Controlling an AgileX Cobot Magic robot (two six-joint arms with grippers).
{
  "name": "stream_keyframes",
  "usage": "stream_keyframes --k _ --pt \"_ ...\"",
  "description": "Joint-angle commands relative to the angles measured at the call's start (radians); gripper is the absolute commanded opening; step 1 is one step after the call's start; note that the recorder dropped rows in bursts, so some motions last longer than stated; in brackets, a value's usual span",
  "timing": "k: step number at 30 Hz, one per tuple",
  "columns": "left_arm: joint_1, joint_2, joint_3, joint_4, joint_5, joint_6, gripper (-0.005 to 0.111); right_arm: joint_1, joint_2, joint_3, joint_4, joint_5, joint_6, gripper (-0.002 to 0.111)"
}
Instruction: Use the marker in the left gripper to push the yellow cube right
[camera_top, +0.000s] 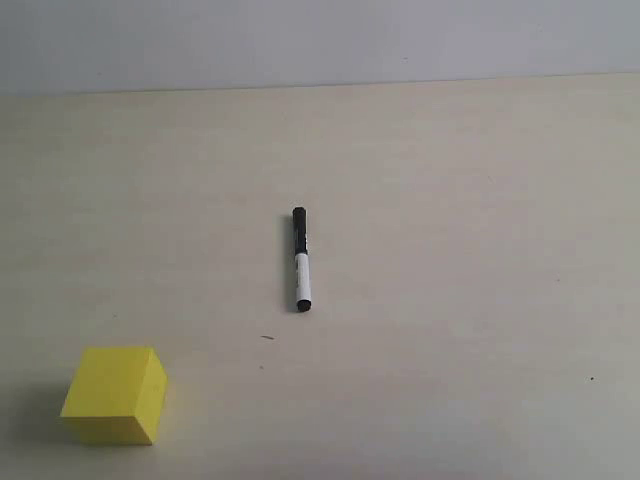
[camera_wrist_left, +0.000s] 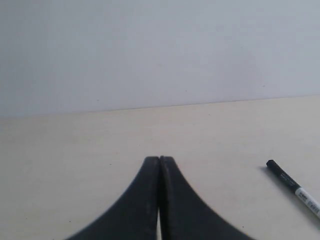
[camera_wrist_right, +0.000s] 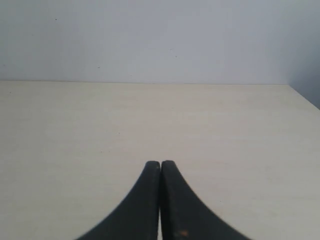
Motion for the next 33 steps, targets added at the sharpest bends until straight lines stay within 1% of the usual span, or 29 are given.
stream_keyframes --k 1,5,10,12,14,16,18,21,24,27,29,31,33 --pt "-0.007 -0.007 0.000 -0.057 -0.024 -0.046 0.000 -0.006 -0.005 0.004 0.001 -0.006 -0.001 0.000" --pt "-0.007 -0.007 0.000 -0.112 -0.046 -0.109 0.000 -0.006 -0.005 0.004 0.001 -0.006 -0.001 0.000" --pt "-0.007 -0.007 0.000 -0.212 -0.127 -0.196 0.000 -0.006 -0.005 0.004 0.001 -0.006 -0.001 0.000" --pt "-0.007 -0.007 0.000 -0.248 -0.183 -0.226 0.000 -0.006 -0.005 0.004 0.001 -0.006 -0.001 0.000" --pt "-0.007 -0.007 0.000 -0.300 -0.290 -0.287 0.000 -0.006 -0.005 0.004 0.001 -0.006 -0.001 0.000" --pt "-0.007 -0.007 0.000 -0.297 -0.387 -0.344 0.000 -0.006 -0.005 0.004 0.001 -0.006 -0.001 0.000" --pt "-0.007 -0.007 0.000 -0.297 -0.459 -0.351 0.000 -0.006 -0.005 0.004 0.001 -0.006 -0.001 0.000" --pt "-0.007 -0.007 -0.023 -0.294 -0.447 -0.351 0.000 -0.006 -0.005 0.004 0.001 -0.006 -0.001 0.000" --pt "-0.007 0.003 -0.108 -0.290 -0.416 -0.345 0.000 -0.006 -0.005 0.004 0.001 -0.004 -0.001 0.000" --pt "-0.007 0.080 -0.210 -0.280 -0.403 -0.333 0.000 -0.006 -0.005 0.004 0.001 -0.004 -0.001 0.000" --pt "-0.007 0.162 -0.288 -0.271 -0.385 -0.304 0.000 -0.006 -0.005 0.004 0.001 -0.004 -0.001 0.000" --pt "-0.006 0.254 -0.364 -0.271 -0.319 -0.247 0.000 -0.006 -0.005 0.004 0.001 -0.004 -0.001 0.000" --pt "-0.006 0.377 -0.458 -0.266 -0.186 -0.192 0.000 -0.006 -0.005 0.004 0.001 -0.004 -0.001 0.000"
